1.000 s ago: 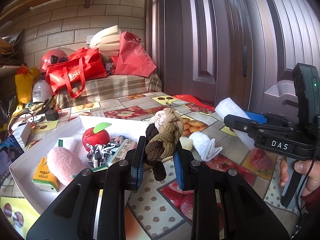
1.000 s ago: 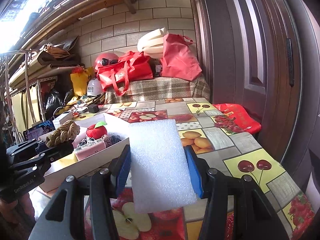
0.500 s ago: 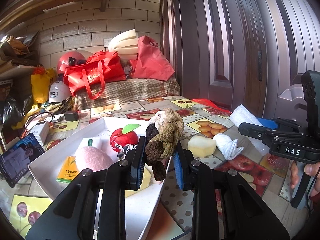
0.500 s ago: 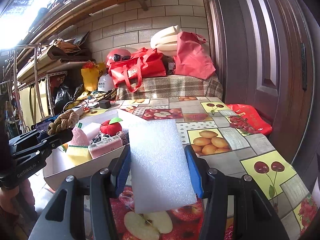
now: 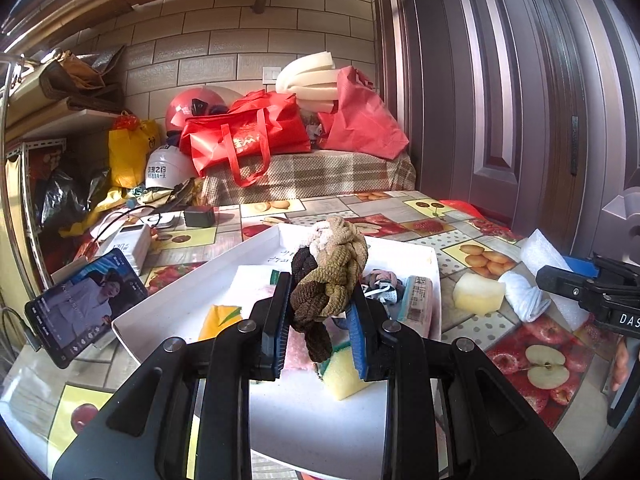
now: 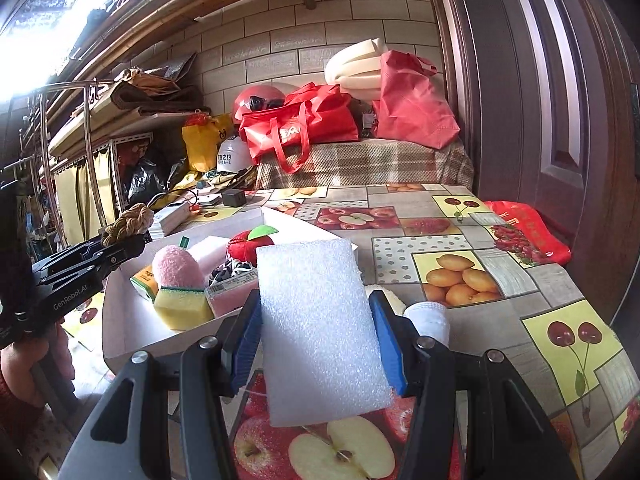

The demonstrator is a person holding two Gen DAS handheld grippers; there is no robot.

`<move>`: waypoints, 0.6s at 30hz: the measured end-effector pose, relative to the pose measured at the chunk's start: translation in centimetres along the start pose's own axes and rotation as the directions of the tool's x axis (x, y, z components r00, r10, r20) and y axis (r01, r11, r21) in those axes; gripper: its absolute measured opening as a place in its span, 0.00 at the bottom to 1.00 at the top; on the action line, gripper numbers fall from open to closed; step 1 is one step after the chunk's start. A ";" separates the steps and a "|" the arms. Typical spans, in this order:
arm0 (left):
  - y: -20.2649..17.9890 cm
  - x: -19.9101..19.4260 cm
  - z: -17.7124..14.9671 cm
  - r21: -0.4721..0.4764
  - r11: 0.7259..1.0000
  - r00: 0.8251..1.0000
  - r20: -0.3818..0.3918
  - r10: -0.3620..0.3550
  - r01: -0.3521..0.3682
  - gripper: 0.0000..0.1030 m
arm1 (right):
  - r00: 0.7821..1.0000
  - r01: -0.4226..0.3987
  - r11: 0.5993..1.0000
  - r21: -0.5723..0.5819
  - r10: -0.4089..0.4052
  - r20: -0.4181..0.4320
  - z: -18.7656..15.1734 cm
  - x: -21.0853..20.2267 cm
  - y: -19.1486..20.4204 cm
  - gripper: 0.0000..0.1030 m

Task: Organize soft objects
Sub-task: 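Carry the rope toy and foam sheet over the white tray with both tools, then lower the rope toy and foam sheet into the tray and open both tools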

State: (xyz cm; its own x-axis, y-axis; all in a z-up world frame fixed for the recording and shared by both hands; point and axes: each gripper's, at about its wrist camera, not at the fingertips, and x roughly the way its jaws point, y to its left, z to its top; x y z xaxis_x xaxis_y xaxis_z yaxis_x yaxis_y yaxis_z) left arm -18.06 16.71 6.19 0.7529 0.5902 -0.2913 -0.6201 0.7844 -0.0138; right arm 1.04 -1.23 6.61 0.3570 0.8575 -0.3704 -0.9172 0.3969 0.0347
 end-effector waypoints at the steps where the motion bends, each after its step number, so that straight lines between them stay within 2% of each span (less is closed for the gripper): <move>1: 0.4 0.1 0.0 -0.002 1.000 1.000 -0.001 0.011 -0.011 0.24 | 1.000 -0.009 1.000 0.003 0.009 -0.004 0.0 0.3 0.1 0.51; 18: 4.7 3.4 0.5 -0.016 0.994 0.993 -0.045 0.105 -0.106 0.24 | 0.991 -0.130 0.987 -0.095 0.131 0.001 1.0 4.4 6.2 0.52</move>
State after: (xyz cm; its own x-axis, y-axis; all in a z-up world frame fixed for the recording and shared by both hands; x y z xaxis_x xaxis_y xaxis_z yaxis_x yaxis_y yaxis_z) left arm -18.29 22.46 5.60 0.6730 0.6598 -0.3343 -0.6996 0.7145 0.0020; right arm -2.87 5.34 6.13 0.2343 0.9025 -0.3615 -0.9684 0.2492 -0.0056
